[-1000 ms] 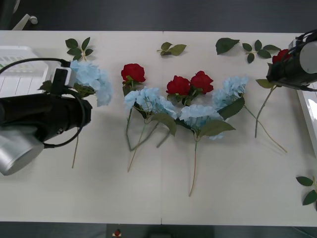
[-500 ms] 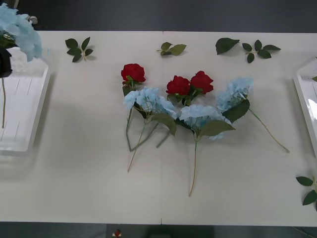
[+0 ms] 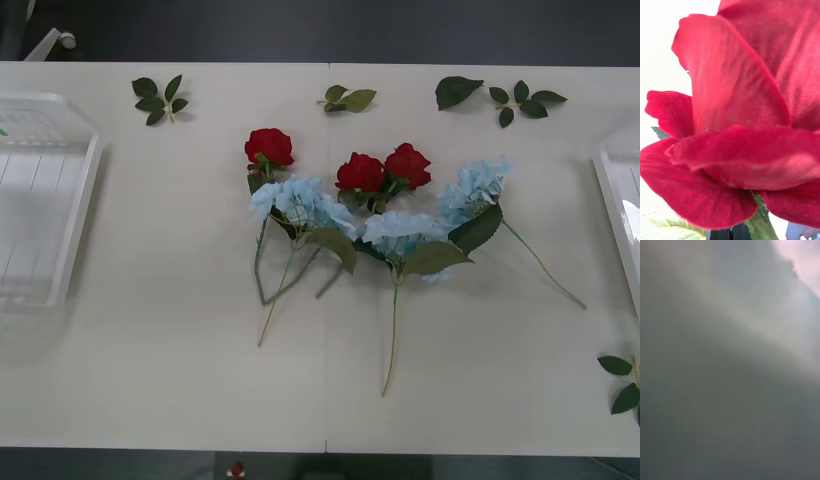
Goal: Put the red flowers into the right box and the blue flowers into the left box
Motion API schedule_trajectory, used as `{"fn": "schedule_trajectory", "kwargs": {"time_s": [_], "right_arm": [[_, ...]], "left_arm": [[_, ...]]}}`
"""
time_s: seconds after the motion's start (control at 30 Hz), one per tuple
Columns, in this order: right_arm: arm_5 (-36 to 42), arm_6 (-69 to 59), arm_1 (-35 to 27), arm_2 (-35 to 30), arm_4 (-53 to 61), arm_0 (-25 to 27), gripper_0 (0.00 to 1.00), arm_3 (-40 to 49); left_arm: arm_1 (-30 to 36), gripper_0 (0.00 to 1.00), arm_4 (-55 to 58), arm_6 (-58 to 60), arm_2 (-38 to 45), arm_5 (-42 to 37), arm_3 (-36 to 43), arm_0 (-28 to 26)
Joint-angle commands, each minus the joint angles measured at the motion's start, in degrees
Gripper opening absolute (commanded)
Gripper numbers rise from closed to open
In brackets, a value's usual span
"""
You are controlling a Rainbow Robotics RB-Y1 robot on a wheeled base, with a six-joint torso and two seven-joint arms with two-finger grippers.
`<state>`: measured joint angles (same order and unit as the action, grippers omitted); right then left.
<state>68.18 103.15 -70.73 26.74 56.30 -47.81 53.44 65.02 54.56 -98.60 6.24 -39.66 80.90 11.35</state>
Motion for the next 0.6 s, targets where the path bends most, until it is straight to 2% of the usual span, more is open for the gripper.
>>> {"fn": "schedule_trajectory", "kwargs": {"time_s": [0.03,0.17,0.33,0.6], "right_arm": [[-2.96,5.39,-2.14,-0.81,-2.86,-2.37,0.00,-3.52],[-5.33,5.65,-1.70,-0.19,-4.18,-2.37,0.00,-5.72],[-9.73,4.25,-1.70,3.94,-4.35,-2.37,0.00,-6.86],[-13.68,-1.29,-1.26,8.77,-5.94,-2.37,0.00,-7.03]], "left_arm": [[0.63,0.00,-0.42,0.87,0.00,3.98,-0.13,-3.35],[-1.57,0.00,-1.56,0.78,0.00,5.47,-0.04,-5.11],[-3.85,0.00,-2.79,0.52,0.00,5.47,-0.57,-5.55],[-3.85,0.00,-3.32,0.43,-0.97,5.39,-0.74,-5.55]]}}
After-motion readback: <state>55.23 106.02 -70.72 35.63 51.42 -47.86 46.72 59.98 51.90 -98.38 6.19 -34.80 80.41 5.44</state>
